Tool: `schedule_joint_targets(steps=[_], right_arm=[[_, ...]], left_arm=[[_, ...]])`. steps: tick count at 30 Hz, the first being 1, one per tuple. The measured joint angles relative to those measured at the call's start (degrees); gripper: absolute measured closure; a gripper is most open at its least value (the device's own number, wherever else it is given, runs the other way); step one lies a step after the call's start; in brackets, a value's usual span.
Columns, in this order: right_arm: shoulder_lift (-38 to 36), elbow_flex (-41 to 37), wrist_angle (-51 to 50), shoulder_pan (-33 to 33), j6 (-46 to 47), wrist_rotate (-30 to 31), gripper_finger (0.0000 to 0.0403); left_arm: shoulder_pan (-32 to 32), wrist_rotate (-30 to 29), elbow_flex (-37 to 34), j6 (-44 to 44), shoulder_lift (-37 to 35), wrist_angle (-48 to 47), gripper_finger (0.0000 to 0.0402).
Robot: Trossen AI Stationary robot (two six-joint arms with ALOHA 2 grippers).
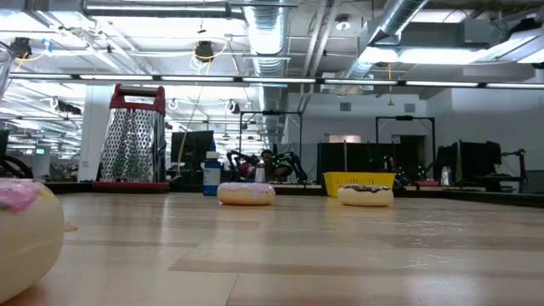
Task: Pick & Place Food Item
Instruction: Put the right blue food coloring bottle into the transparent bin, then put the blue food coloring bottle into the transparent bin
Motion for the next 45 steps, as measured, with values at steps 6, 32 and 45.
schedule_joint_targets(steps=[6,32,45], right_arm=[[0.0,0.0,0.0,0.0,0.0,0.0,0.0187],[-0.1,0.0,-1.2,0.6,-0.9,0.3,0.0187],[-0.2,0.0,-13.2,1.9,4.7,2.4,0.0187]], left_arm=[[0.0,0.0,0.0,0.0,0.0,0.0,0.0335],[11.1,-0.5,0.0,30.1,-14.8,5.5,0.0307],[58.6,9.5,0.0,25.4,-25.1,-12.5,0.0256]])
